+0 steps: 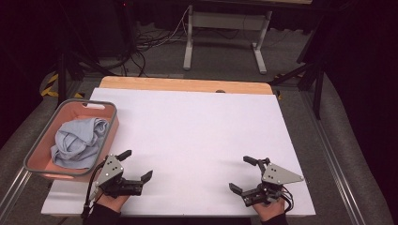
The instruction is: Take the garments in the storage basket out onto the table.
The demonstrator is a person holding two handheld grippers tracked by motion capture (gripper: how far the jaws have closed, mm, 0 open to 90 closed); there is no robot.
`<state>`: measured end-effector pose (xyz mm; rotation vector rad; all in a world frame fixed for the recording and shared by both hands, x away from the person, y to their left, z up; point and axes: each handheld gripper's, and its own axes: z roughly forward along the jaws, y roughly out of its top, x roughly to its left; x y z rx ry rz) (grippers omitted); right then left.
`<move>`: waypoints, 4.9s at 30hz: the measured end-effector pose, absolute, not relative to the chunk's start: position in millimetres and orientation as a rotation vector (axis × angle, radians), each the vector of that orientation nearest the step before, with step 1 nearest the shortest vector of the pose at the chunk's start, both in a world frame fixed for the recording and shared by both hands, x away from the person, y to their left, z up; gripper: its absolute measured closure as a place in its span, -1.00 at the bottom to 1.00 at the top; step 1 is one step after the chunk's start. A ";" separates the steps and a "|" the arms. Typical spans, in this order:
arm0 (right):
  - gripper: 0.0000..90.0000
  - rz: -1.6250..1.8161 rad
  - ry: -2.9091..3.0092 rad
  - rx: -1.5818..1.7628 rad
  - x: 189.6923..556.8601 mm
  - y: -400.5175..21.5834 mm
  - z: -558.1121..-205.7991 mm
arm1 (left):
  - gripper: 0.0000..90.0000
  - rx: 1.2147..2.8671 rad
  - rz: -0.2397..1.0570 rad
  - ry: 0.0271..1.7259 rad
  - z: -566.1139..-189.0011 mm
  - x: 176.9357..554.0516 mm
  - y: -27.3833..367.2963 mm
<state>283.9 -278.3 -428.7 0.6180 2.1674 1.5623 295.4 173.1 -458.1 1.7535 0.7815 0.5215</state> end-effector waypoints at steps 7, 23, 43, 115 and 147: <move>-1.00 1.568 2.168 0.619 284.1 -278.6 -428.9 | -0.98 1.780 0.521 0.762 -455.0 294.9 171.2; -1.00 1.557 2.175 0.621 283.8 -277.4 -429.5 | -0.95 1.820 0.488 0.740 -433.1 296.8 173.8; -1.00 1.557 2.181 0.616 284.2 -276.3 -430.4 | -0.95 1.861 0.526 0.710 -401.5 304.4 182.0; -1.00 1.554 2.210 0.619 284.8 -273.6 -432.8 | -0.90 2.013 0.535 1.027 -366.3 389.2 294.9; -1.00 1.550 2.212 0.619 283.4 -275.3 -432.7 | -0.88 2.181 0.521 1.352 -397.9 434.9 321.4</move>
